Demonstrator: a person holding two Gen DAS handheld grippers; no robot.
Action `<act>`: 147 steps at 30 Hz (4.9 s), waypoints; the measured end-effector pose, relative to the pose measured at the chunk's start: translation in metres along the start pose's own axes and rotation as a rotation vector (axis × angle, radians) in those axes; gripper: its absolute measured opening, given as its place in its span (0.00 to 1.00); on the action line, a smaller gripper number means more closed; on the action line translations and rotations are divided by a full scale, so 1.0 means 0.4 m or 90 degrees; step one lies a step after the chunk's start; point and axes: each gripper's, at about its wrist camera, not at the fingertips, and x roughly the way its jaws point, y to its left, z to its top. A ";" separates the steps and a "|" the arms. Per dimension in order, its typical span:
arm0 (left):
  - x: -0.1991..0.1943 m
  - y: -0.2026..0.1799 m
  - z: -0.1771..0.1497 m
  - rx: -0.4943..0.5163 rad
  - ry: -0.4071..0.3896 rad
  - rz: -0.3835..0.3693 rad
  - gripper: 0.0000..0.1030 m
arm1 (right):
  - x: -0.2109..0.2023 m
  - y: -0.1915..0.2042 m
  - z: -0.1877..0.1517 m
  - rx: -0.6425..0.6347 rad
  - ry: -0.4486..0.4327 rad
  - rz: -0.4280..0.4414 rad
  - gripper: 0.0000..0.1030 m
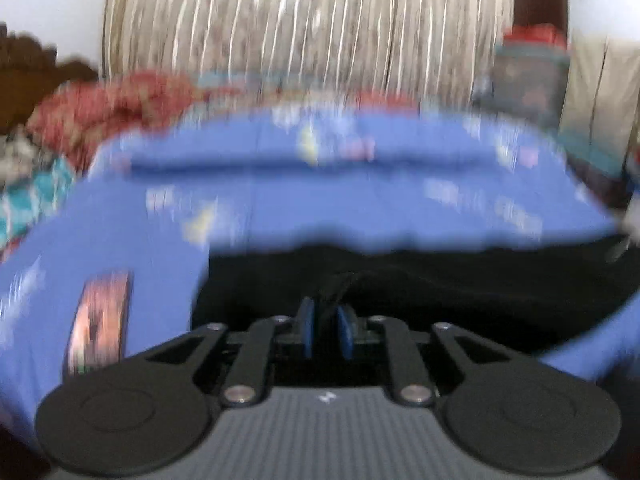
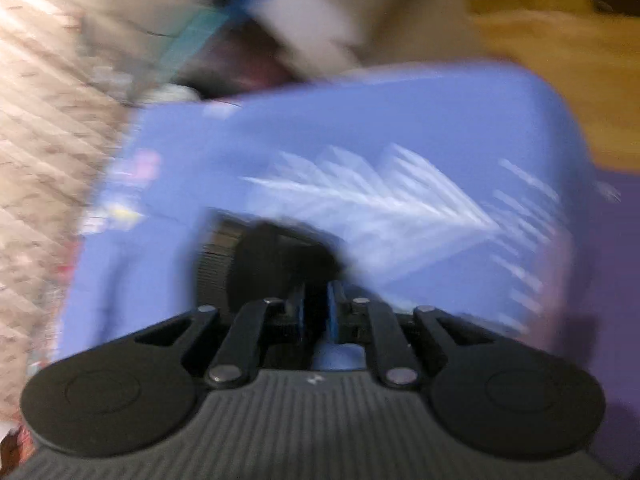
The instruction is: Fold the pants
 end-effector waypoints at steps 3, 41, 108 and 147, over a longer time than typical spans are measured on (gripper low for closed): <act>0.009 -0.013 -0.070 0.008 0.079 0.024 0.19 | -0.025 -0.071 -0.030 0.077 -0.010 0.039 0.11; 0.024 0.241 -0.114 -0.304 -0.043 0.043 0.51 | -0.099 0.448 -0.556 -0.481 0.211 0.249 0.45; 0.146 -0.034 0.034 -0.307 0.061 -0.124 0.42 | -0.111 0.358 -0.605 -0.733 0.119 0.328 0.18; 0.272 0.315 -0.096 -0.626 -0.016 -0.093 0.49 | -0.057 0.713 -0.992 -0.651 0.387 0.380 0.20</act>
